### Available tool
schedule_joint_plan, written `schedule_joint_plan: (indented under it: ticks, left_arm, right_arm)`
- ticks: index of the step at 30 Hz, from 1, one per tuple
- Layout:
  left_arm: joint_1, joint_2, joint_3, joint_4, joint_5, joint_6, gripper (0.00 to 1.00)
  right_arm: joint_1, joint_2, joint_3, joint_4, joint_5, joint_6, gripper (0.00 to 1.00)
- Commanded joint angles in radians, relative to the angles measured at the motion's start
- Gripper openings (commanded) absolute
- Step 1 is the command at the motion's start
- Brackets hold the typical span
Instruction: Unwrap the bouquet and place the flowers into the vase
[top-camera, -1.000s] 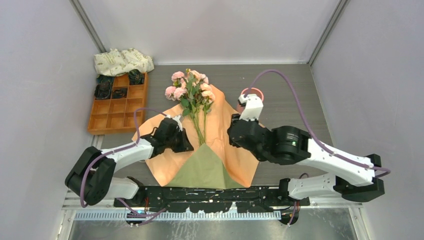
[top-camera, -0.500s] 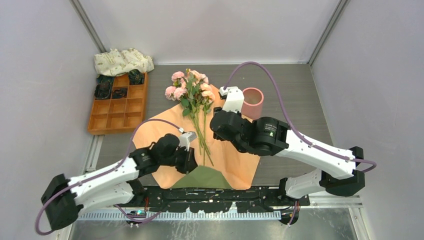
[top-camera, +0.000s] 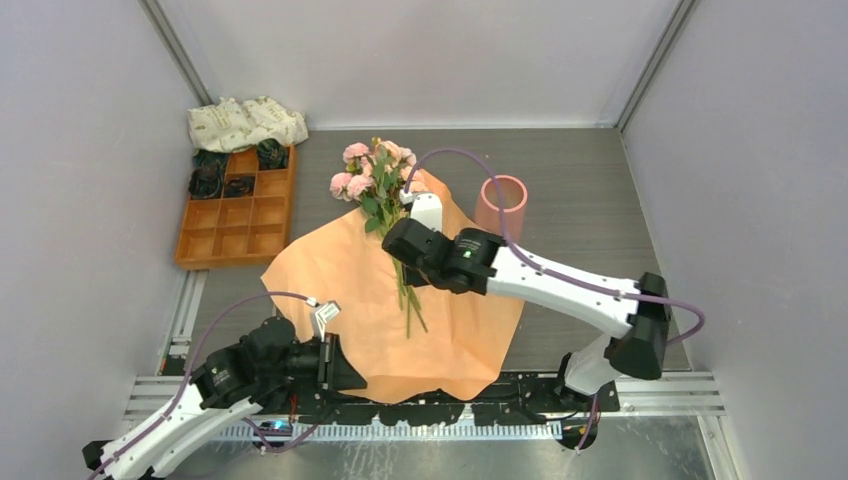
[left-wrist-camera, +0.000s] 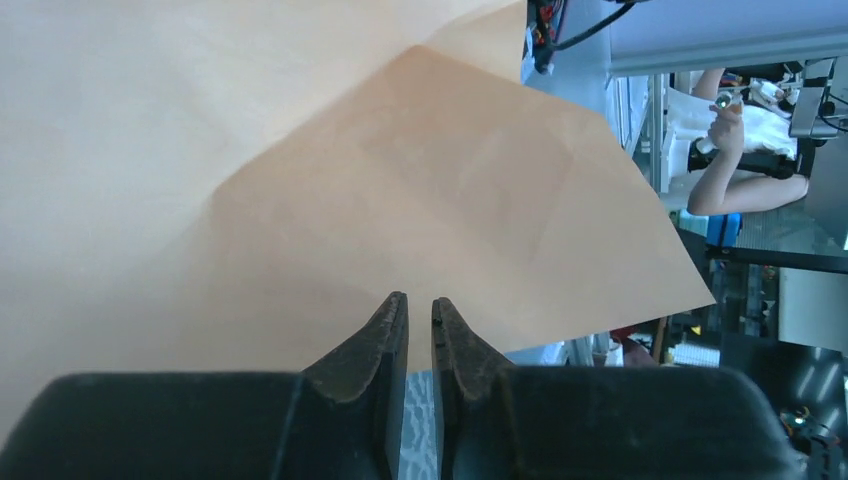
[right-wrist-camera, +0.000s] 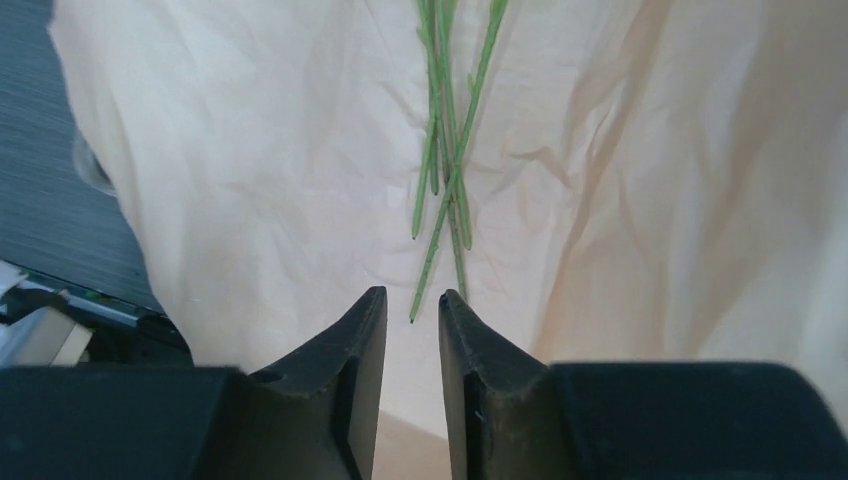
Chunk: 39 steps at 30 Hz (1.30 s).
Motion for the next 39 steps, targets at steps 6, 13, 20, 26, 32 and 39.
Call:
schedule_joint_plan:
  ticks: [6, 13, 20, 26, 32, 39]
  left_arm:
    - [-0.006, -0.024, 0.039, -0.142, 0.036, -0.029, 0.16]
    - [-0.006, 0.059, 0.104, -0.139, -0.078, 0.034, 0.15]
    - [-0.006, 0.392, 0.32, -0.115, -0.294, 0.163, 0.13]
    - [-0.006, 0.617, 0.579, -0.103, -0.61, 0.168, 0.11]
    - [-0.004, 0.758, 0.87, -0.205, -0.868, 0.174, 0.09]
    - [-0.004, 0.807, 1.115, -0.289, -1.115, 0.209, 0.12]
  right_arm:
    - [0.008, 0.116, -0.231, 0.204, -0.186, 0.076, 0.14]
    - [0.199, 0.124, -0.351, 0.201, -0.241, 0.152, 0.09]
    - [0.405, 0.18, -0.369, 0.156, -0.31, 0.231, 0.09]
    - [0.472, 0.203, -0.379, 0.115, -0.36, 0.266, 0.12]
    - [0.476, 0.139, -0.362, 0.015, -0.264, 0.284, 0.18]
    - [0.403, 0.113, -0.07, -0.219, -0.003, 0.186, 0.43]
